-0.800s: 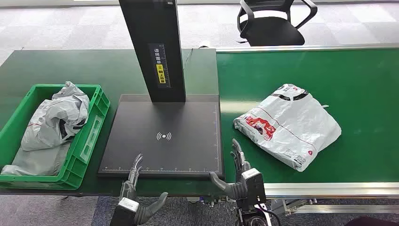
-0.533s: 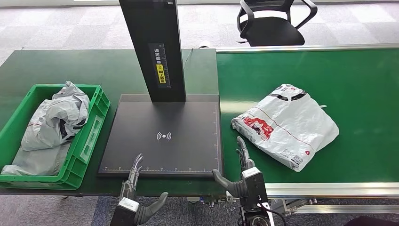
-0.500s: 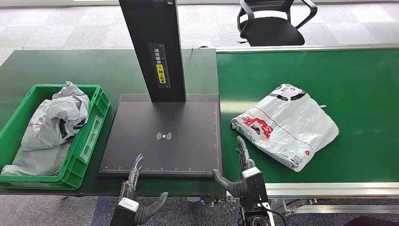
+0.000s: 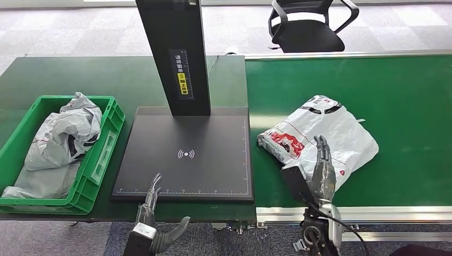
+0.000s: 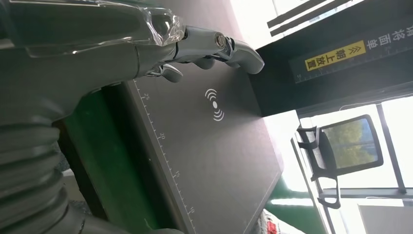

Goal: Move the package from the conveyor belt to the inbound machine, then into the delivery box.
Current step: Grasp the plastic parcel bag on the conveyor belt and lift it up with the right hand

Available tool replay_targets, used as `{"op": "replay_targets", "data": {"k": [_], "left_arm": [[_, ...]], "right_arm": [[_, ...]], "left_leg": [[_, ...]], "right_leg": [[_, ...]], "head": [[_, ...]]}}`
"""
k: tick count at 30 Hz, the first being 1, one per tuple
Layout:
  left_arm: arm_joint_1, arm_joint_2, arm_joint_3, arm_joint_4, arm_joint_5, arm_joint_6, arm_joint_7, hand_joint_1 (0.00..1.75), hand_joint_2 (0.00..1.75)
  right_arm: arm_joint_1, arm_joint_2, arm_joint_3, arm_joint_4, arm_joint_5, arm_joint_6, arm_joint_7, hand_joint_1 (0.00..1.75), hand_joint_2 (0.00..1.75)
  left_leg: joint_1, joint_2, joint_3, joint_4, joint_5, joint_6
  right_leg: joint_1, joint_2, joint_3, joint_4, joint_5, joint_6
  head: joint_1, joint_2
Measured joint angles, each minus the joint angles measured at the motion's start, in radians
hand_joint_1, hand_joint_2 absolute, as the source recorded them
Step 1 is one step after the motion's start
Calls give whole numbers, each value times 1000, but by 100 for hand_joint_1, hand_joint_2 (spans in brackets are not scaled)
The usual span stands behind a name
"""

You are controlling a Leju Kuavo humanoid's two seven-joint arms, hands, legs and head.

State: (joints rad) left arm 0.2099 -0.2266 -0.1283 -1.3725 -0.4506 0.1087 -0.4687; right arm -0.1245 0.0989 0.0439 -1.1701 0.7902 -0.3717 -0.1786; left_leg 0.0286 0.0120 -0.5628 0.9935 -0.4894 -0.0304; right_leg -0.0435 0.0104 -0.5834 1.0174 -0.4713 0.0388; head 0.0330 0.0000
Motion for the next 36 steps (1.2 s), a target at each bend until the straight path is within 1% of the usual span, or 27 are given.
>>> {"op": "replay_targets", "data": {"k": [3, 6, 9, 11, 13, 14, 15, 16, 18, 20, 21, 23, 27, 31, 36], "left_arm": [[-16, 4, -1, 15, 15, -5, -9, 0, 175], [-34, 6, -2, 37, 27, -12, -21, 0, 175], [-53, 8, -3, 61, 32, -18, -30, 0, 175], [-63, 8, -4, 77, 34, -20, -35, 0, 175], [-71, 8, -4, 88, 35, -20, -38, 0, 175], [-73, 8, -4, 92, 35, -20, -39, 0, 175], [-75, 8, -4, 95, 36, -21, -41, 0, 175], [-78, 8, -4, 98, 37, -23, -43, 0, 175], [-87, 9, -4, 109, 44, -31, -51, 0, 175], [-98, 12, -4, 123, 51, -37, -61, 0, 175], [-102, 13, -4, 130, 53, -39, -65, 0, 175], [-108, 14, -3, 142, 55, -40, -70, 0, 175], [-116, 16, -3, 158, 57, -40, -71, 0, 175], [-131, 16, -3, 176, 57, -44, -76, 0, 175], [-161, 16, -2, 213, 55, -55, -89, 0, 175]], "right_arm": [[-159, -107, -104, 204, 43, 26, 37, 0, 175], [-297, -203, -208, 406, 43, 78, 39, 0, 175], [-380, -259, -282, 531, 30, 126, 16, 0, 175], [-416, -283, -318, 592, 35, 118, -3, 0, 175], [-456, -302, -344, 642, 60, 84, -8, 0, 175], [-475, -309, -353, 665, 79, 78, 0, 0, 175], [-494, -315, -360, 685, 98, 95, 13, 0, 175], [-509, -320, -363, 704, 112, 135, 25, 0, 175], [-527, -331, -367, 740, 122, 285, 24, 0, 175], [-531, -338, -372, 767, 114, 428, -11, 0, 175], [-530, -341, -375, 777, 110, 469, -30, 0, 175], [-529, -347, -380, 793, 104, 503, -51, 0, 175], [-529, -356, -390, 812, 99, 540, -65, 0, 175], [-527, -365, -397, 830, 87, 671, -98, 0, 175], [-495, -379, -398, 845, 69, 826, -180, 0, 175]], "left_leg": [[-2, -2, 0, 1, 2, 2], [-2, -4, -1, 1, 2, 3], [-2, -5, -1, 1, 2, 3], [-2, -5, -2, 1, 2, 3], [-2, -4, -2, 1, 2, 3], [-2, -4, -2, 1, 2, 3], [-2, -3, -2, 1, 2, 3], [-2, -2, -2, 1, 2, 3], [-2, -3, -2, 1, 2, 3], [-2, -5, -2, 1, 2, 3], [-2, -5, -2, 1, 2, 3], [-2, -5, -3, 1, 2, 3], [-2, -5, -3, 1, 2, 3], [-2, -5, -3, 1, 2, 3], [-2, -5, -2, 1, 2, 3]], "right_leg": [[-2, -2, 1, 0, 2, 2], [-3, -3, 1, 0, 2, 2], [-2, -3, 1, 0, 2, 2], [-2, -3, 0, 0, 2, 2], [-2, -2, -1, 0, 2, 2], [-2, -2, -1, 0, 2, 2], [-2, -2, -1, 0, 2, 2], [-2, -2, -1, 0, 2, 2], [-2, -2, -1, 0, 2, 2], [-2, -3, -1, 0, 2, 2], [-2, -3, -1, 0, 2, 2], [-2, -3, -1, 0, 2, 2], [-2, -3, -1, 0, 2, 2], [-2, -3, -1, 0, 2, 2], [-2, -3, -1, 0, 2, 2]], "head": [[0, 0], [0, 0], [0, 0], [0, 0], [0, 0], [0, 0], [0, 0], [0, 0], [0, 0], [0, 0], [0, 0], [0, 0], [0, 0], [0, 0], [0, 0]]}}
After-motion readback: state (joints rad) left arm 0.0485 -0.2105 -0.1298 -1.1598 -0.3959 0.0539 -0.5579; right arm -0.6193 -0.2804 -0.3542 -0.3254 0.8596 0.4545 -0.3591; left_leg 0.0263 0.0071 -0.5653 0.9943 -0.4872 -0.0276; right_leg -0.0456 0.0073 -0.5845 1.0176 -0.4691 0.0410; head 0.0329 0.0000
